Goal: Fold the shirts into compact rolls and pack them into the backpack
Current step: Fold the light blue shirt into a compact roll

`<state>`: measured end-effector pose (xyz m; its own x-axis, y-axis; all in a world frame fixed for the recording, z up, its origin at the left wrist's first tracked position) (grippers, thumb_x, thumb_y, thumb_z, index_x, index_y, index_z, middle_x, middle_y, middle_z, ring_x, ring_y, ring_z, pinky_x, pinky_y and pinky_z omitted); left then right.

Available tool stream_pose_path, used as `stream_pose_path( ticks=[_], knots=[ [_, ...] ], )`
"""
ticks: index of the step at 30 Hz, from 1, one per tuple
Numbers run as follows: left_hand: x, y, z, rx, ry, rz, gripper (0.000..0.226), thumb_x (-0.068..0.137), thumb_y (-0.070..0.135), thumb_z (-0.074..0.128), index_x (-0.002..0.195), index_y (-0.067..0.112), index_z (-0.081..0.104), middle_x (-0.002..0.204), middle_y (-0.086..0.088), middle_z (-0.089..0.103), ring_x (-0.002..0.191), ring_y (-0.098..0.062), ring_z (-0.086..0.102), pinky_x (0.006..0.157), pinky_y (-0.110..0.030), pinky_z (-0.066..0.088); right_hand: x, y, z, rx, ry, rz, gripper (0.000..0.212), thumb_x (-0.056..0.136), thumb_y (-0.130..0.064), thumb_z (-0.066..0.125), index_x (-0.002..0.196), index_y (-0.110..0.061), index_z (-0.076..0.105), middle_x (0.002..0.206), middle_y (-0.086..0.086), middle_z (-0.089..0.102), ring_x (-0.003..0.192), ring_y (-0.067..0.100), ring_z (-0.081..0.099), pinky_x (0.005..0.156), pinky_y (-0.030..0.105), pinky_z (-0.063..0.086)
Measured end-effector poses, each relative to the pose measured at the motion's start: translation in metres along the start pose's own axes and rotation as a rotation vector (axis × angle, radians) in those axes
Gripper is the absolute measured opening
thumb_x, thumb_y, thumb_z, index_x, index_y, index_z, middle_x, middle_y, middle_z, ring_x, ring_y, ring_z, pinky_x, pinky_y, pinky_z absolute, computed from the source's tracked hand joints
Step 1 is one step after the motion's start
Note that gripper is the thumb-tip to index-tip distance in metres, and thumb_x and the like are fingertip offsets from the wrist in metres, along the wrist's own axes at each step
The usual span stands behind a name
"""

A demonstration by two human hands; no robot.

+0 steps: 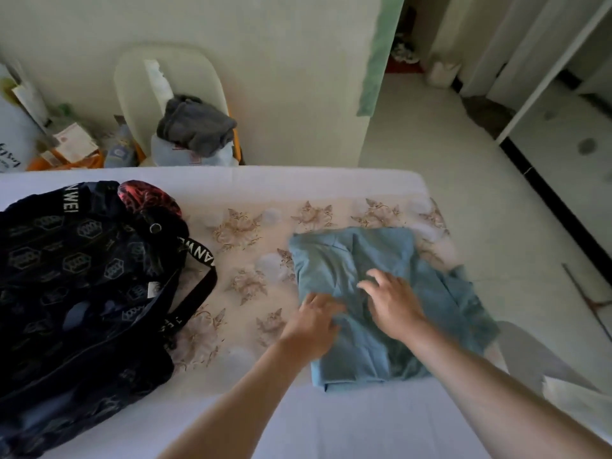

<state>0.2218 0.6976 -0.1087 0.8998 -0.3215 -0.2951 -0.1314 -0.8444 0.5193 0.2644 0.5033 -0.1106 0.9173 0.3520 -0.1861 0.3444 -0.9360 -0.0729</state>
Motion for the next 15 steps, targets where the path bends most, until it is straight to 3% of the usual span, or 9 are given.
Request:
stream_pose_path(
  ticks=[1, 3, 5, 6, 8, 10, 11, 13, 15],
  knots=[
    [-0.003, -0.008, 0.008, 0.147, -0.010, 0.069, 0.051, 0.093, 0.036, 0.054, 0.143, 0.037, 0.044, 0.155, 0.003, 0.031, 0.144, -0.020, 0.023, 0.118, -0.037, 0.023, -0.005, -0.005, 0.006, 0.052, 0.016, 0.024, 0.035, 0.087, -0.021, 0.060, 0.121, -0.021, 0.065, 0.134, 0.009, 0.053, 0.112, 0.034, 0.060, 0.092, 0.044, 0.047],
    [-0.012, -0.019, 0.023, 0.349, -0.170, 0.126, 0.083, 0.089, 0.054, 0.056, 0.156, 0.037, 0.011, 0.164, 0.002, -0.008, 0.151, -0.021, -0.008, 0.120, -0.040, 0.001, -0.011, -0.017, 0.019, 0.103, -0.030, 0.072, 0.041, 0.091, -0.038, 0.058, 0.130, -0.026, 0.060, 0.143, 0.008, 0.049, 0.120, 0.033, 0.056, 0.097, 0.045, 0.044],
    [-0.021, -0.024, 0.030, 0.424, -0.254, 0.129, 0.097, 0.084, 0.066, 0.054, 0.156, 0.036, -0.003, 0.163, 0.002, -0.020, 0.150, -0.021, -0.014, 0.120, -0.041, -0.001, -0.016, -0.027, 0.034, 0.106, -0.088, 0.123, 0.052, 0.093, -0.046, 0.052, 0.142, -0.027, 0.049, 0.154, 0.010, 0.038, 0.135, 0.032, 0.044, 0.107, 0.046, 0.036],
    [-0.021, -0.026, 0.029, 0.419, -0.250, 0.124, 0.094, 0.084, 0.068, 0.053, 0.156, 0.038, 0.001, 0.164, 0.003, -0.014, 0.150, -0.021, -0.008, 0.119, -0.043, 0.004, -0.018, -0.030, 0.041, 0.107, -0.068, 0.151, 0.054, 0.093, -0.045, 0.052, 0.143, -0.025, 0.046, 0.155, 0.013, 0.035, 0.138, 0.033, 0.040, 0.108, 0.048, 0.034],
    [-0.012, -0.026, 0.019, 0.350, -0.146, 0.134, 0.067, 0.089, 0.058, 0.050, 0.150, 0.041, 0.028, 0.160, 0.004, 0.017, 0.146, -0.021, 0.017, 0.116, -0.041, 0.019, -0.023, -0.039, 0.048, 0.077, 0.030, 0.175, 0.055, 0.092, -0.041, 0.053, 0.142, -0.019, 0.047, 0.154, 0.019, 0.035, 0.139, 0.037, 0.039, 0.106, 0.052, 0.038],
    [0.006, -0.028, 0.005, 0.253, 0.011, 0.149, 0.035, 0.097, 0.034, 0.047, 0.130, 0.035, 0.056, 0.137, 0.006, 0.049, 0.131, -0.019, 0.042, 0.110, -0.036, 0.032, -0.029, -0.048, 0.053, 0.057, 0.114, 0.130, 0.055, 0.092, -0.039, 0.047, 0.143, -0.017, 0.046, 0.156, 0.019, 0.034, 0.141, 0.036, 0.037, 0.107, 0.054, 0.039],
    [0.016, -0.028, -0.003, 0.245, 0.088, 0.156, 0.031, 0.097, 0.025, 0.046, 0.124, 0.031, 0.060, 0.128, 0.006, 0.054, 0.126, -0.019, 0.047, 0.108, -0.035, 0.036, -0.032, -0.052, 0.057, 0.058, 0.122, 0.088, 0.056, 0.093, -0.039, 0.043, 0.144, -0.017, 0.045, 0.158, 0.018, 0.032, 0.143, 0.035, 0.035, 0.109, 0.056, 0.038],
    [0.037, -0.031, -0.012, 0.308, 0.213, 0.174, 0.033, 0.097, 0.019, 0.046, 0.128, 0.024, 0.057, 0.132, 0.001, 0.050, 0.128, -0.021, 0.043, 0.109, -0.037, 0.035, -0.039, -0.057, 0.064, 0.073, 0.082, 0.037, 0.062, 0.093, -0.044, 0.039, 0.150, -0.019, 0.039, 0.161, 0.016, 0.025, 0.147, 0.032, 0.029, 0.112, 0.058, 0.035],
    [0.057, -0.039, -0.016, 0.405, 0.187, 0.126, 0.049, 0.100, 0.030, 0.043, 0.147, 0.021, 0.036, 0.154, -0.007, 0.028, 0.144, -0.028, 0.024, 0.117, -0.043, 0.026, -0.046, -0.053, 0.075, 0.104, 0.025, 0.043, 0.070, 0.094, -0.052, 0.036, 0.157, -0.023, 0.024, 0.165, 0.015, 0.012, 0.151, 0.032, 0.019, 0.117, 0.055, 0.027]
  ],
)
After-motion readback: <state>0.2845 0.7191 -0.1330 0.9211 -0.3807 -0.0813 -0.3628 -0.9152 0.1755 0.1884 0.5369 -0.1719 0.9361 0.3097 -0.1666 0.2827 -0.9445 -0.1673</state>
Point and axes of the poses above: each hand's wrist, its own x-axis towards the middle knuckle, its own z-axis out of the palm, y = z × x, the point moved 1 cm from there along x, towards the middle knuckle
